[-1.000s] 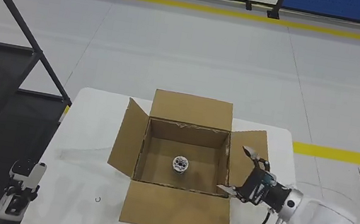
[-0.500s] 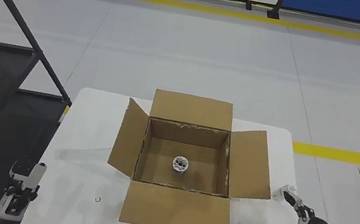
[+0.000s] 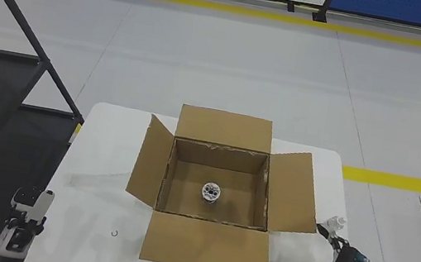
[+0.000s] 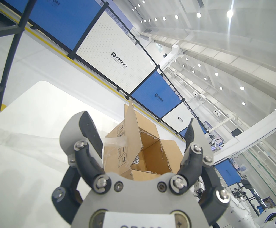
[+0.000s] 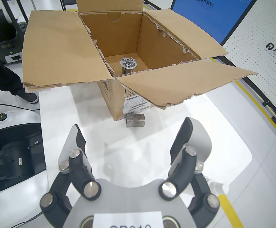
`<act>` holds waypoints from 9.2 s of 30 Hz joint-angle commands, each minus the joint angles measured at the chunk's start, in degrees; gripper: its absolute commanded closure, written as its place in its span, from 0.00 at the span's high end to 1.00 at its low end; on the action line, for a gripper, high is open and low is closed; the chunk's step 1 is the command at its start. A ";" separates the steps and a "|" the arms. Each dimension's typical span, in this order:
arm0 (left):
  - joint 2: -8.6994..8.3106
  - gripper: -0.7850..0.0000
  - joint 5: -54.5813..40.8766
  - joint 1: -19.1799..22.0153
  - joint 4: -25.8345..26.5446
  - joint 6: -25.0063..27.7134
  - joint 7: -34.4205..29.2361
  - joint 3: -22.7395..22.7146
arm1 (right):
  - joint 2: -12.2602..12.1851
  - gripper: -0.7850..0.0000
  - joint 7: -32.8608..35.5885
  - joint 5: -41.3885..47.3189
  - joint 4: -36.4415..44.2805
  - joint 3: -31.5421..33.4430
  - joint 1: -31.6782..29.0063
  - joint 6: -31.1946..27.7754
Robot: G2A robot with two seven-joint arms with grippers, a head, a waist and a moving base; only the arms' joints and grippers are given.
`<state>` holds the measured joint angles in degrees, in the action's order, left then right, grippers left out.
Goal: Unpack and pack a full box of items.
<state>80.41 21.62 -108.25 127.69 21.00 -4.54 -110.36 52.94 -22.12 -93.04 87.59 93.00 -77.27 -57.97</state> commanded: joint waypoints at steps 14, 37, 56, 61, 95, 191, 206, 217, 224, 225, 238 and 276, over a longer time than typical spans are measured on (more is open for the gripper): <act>-0.15 1.00 -0.95 0.44 -0.42 -0.18 -0.15 -0.37 | 0.00 1.00 4.65 1.66 -2.84 -3.68 4.99 -0.03; -0.18 1.00 0.21 0.14 -2.98 -1.14 3.14 0.17 | 0.72 1.00 -2.91 -1.75 -1.35 -14.32 6.04 1.98; -0.25 1.00 0.59 -0.19 -3.55 -1.09 4.29 0.56 | 2.48 1.00 -1.91 2.07 -5.14 -23.42 12.49 4.53; -0.30 1.00 0.70 0.04 -3.68 -1.20 4.32 0.60 | 2.75 1.00 -1.24 1.96 -5.00 -25.13 13.44 4.22; -1.35 1.00 1.32 7.02 -5.48 -6.48 -1.44 2.13 | 2.51 1.00 2.17 -5.25 -13.22 -25.73 21.68 7.43; -0.88 1.00 -18.42 -8.51 -9.91 12.50 5.73 -15.04 | 15.51 0.00 71.11 23.43 6.95 -59.24 55.94 34.32; -0.88 1.00 -18.42 -8.51 -9.91 12.50 5.73 -15.04 | 15.51 0.00 71.11 23.43 6.95 -59.24 55.94 34.32; -0.88 1.00 -18.42 -8.51 -9.91 12.50 5.73 -15.04 | 15.81 0.00 70.45 24.86 2.24 -59.23 54.89 33.86; -0.88 1.00 -18.42 -8.51 -9.91 12.50 5.73 -15.04 | 19.92 0.00 73.48 30.25 -11.88 -63.51 59.00 33.59; -0.88 1.00 -18.42 -8.51 -9.91 12.50 5.73 -15.04 | 20.71 0.00 74.35 30.57 -13.97 -64.31 59.96 33.87; -0.88 1.00 -18.42 -8.51 -9.91 12.50 5.73 -15.04 | 26.63 0.00 74.97 33.34 -26.08 -69.75 64.27 33.49; 0.06 1.00 -16.13 -6.67 -7.14 12.17 3.80 -13.92 | 40.94 1.00 61.21 30.79 -57.68 -74.53 67.54 25.03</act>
<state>80.45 5.40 -114.95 120.53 33.21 -0.75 -124.35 94.01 39.61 -62.16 29.61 18.27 -9.72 -32.66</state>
